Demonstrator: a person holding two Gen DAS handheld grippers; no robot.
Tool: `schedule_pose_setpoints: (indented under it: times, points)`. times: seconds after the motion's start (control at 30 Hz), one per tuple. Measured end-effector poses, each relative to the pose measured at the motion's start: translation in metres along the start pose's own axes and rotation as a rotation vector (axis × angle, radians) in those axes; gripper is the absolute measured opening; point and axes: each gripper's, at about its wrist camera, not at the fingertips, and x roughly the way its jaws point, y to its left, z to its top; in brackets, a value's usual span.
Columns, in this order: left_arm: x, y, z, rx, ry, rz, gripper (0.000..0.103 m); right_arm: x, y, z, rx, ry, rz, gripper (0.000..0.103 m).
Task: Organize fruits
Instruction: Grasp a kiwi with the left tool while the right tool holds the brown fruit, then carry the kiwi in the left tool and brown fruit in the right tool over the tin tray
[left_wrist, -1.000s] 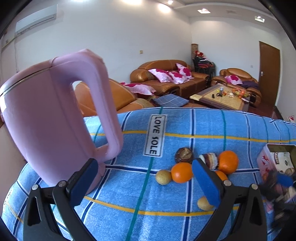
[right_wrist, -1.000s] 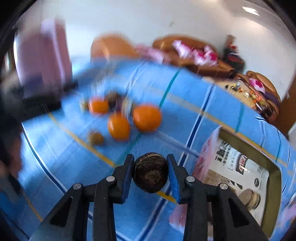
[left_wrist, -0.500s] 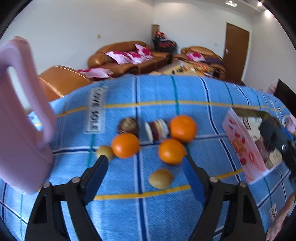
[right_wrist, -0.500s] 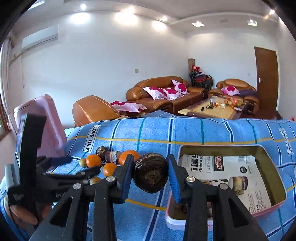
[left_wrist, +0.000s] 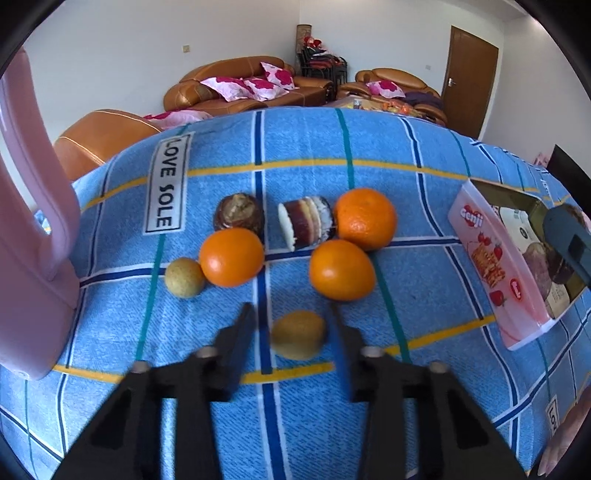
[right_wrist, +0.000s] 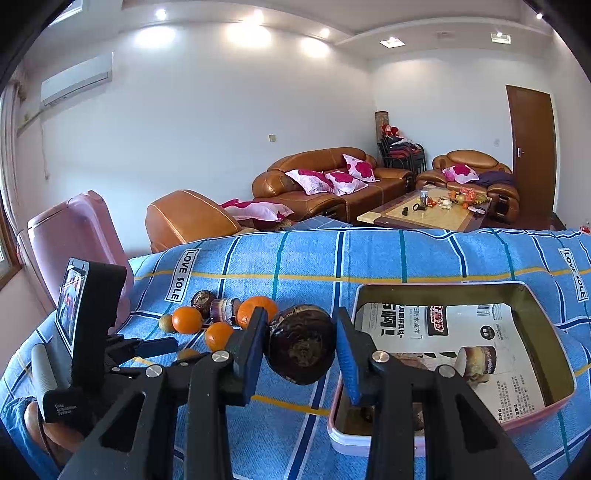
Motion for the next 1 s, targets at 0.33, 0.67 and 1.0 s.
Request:
schedule_pose_setpoints:
  times: [0.33,0.67,1.0]
  points:
    - [-0.052,0.028,0.002,-0.130,-0.271,-0.008,0.032,-0.007,0.003,0.002,-0.023,-0.058,-0.031,0.038]
    - [-0.087,0.047,-0.005,-0.227,-0.464,-0.007,0.032,-0.016,0.006,0.004,-0.052,-0.112,-0.068,0.038]
    - [-0.088,0.040,-0.008,-0.200,-0.500,-0.144,0.032,-0.014,0.003,0.004,-0.028,-0.099,-0.046,0.038]
